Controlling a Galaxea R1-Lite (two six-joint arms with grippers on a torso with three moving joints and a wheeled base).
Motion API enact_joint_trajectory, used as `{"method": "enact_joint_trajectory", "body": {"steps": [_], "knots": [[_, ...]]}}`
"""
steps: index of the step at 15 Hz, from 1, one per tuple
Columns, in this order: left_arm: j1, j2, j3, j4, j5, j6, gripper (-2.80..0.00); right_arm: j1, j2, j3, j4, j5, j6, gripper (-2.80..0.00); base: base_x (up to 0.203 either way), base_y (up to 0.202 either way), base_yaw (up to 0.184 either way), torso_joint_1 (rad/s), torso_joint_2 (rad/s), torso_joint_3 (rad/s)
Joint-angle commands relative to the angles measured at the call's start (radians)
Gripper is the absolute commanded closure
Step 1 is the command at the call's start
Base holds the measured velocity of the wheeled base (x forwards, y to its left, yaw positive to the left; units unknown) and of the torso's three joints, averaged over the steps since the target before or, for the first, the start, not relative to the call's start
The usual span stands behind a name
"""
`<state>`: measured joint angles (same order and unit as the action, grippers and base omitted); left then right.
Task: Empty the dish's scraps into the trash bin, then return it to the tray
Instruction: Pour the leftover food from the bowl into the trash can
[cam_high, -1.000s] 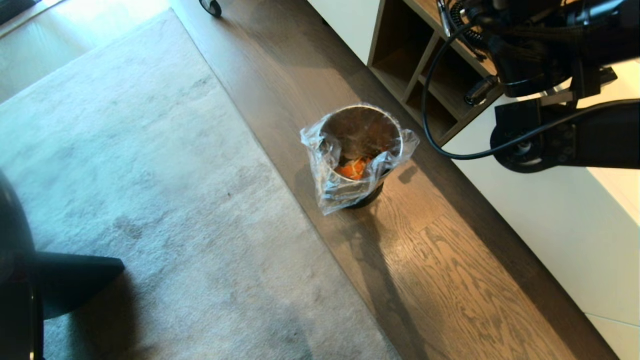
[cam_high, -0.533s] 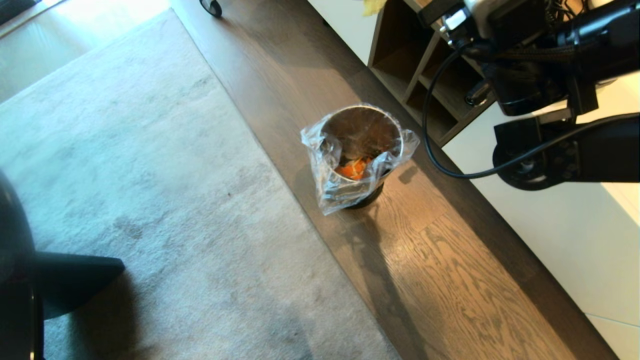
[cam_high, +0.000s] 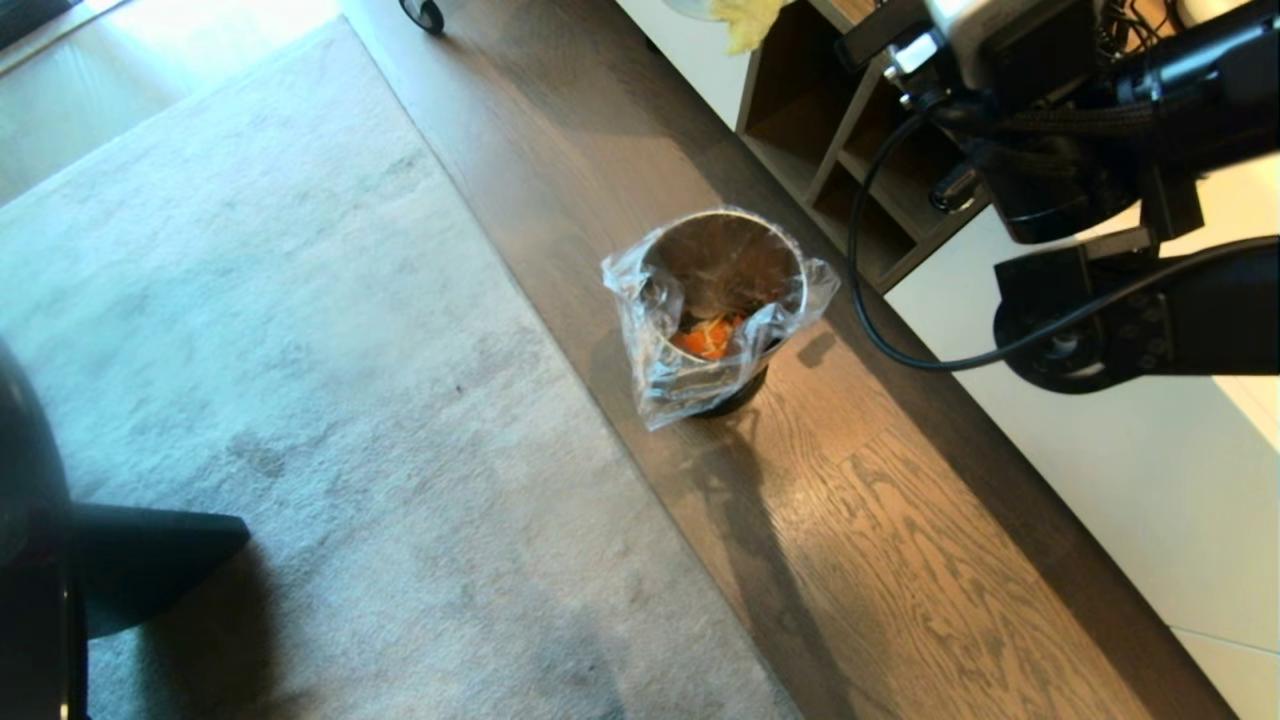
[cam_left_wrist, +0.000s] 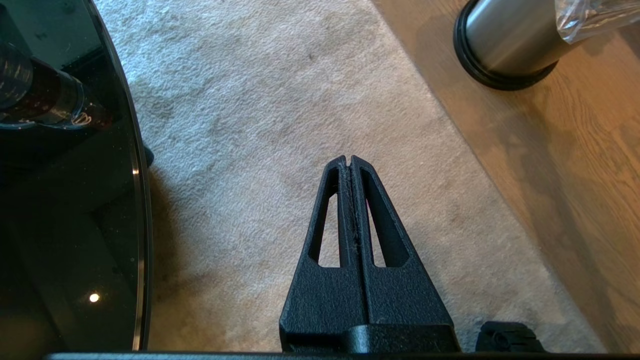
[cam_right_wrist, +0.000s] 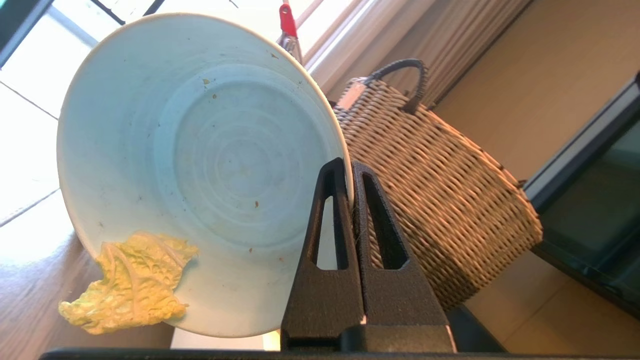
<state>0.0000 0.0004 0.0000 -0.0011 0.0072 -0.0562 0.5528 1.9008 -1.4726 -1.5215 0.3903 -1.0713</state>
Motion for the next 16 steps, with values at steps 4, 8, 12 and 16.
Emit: {"method": "enact_joint_trajectory", "body": {"steps": [4, 8, 12, 16], "knots": [[0.0, 0.0, 0.0, 0.0, 0.0, -0.001, 0.0, -0.012, -0.029, 0.084, -0.032, -0.016, -0.006, 0.0, 0.0, 0.0, 0.0, 0.0, 0.0, 0.0], [0.0, 0.0, 0.0, 0.0, 0.0, -0.001, 0.0, -0.018, -0.029, 0.063, -0.031, -0.051, -0.003, 0.0, 0.0, 0.0, 0.0, 0.0, 0.0, 0.0], [0.0, 0.0, 0.0, 0.0, 0.0, -0.001, 0.0, -0.016, -0.045, 0.085, -0.04, -0.055, -0.01, 0.0, 0.0, 0.0, 0.0, 0.0, 0.0, 0.0], [0.0, 0.0, 0.0, 0.0, 0.0, -0.001, 0.0, -0.007, -0.076, 0.027, -0.045, -0.047, -0.016, 0.0, 0.0, 0.0, 0.0, 0.0, 0.0, 0.0]]}}
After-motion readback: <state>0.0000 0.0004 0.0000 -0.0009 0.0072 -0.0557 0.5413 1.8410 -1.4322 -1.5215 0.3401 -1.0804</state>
